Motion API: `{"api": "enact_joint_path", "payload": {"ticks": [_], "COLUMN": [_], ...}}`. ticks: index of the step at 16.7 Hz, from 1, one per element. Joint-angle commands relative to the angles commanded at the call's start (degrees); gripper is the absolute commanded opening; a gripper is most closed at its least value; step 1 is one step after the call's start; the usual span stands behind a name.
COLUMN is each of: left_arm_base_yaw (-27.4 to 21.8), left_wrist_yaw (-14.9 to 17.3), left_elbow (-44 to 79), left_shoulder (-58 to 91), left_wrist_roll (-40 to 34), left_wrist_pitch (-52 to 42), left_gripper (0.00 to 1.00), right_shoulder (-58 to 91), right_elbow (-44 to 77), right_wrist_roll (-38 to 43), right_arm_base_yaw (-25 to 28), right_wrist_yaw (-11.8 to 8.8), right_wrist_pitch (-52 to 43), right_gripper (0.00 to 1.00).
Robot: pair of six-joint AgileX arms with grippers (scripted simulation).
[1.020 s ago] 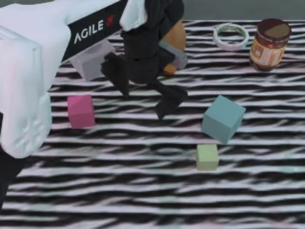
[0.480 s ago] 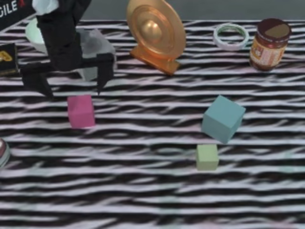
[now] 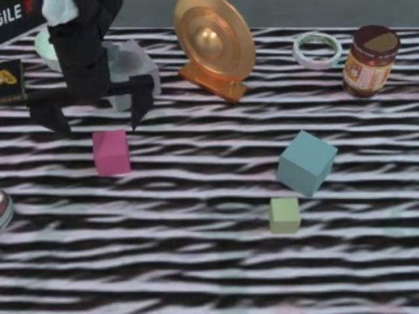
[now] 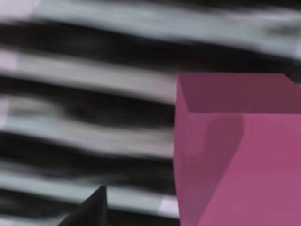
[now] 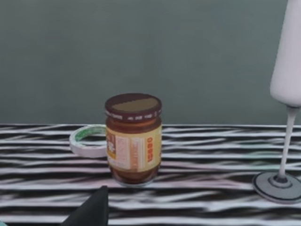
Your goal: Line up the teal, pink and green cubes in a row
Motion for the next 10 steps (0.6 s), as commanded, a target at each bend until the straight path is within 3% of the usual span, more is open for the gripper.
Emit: {"api": "enact_joint_path", "payload": {"ticks": [6,10], "left_arm_base_yaw": [0.1,0.2], "left_wrist_yaw": [0.0,0.1], "left_elbow": [-8.6,-10.4], "left_shoulder": [3.9,4.7], "left_wrist_roll": [0.1,0.2], "left_wrist_pitch": [12.7,15.1], "left_gripper": [1.00,1.00], "right_shoulder": [0.0,0.0], "right_elbow": [0.0,0.0], "right_wrist_roll": [0.0,0.0], "right_arm_base_yaw": [0.0,0.0], "right_wrist_yaw": [0.0,0.0], "right_wrist_pitch": [0.0,0.0], "right_gripper": [1.00,1.00]}}
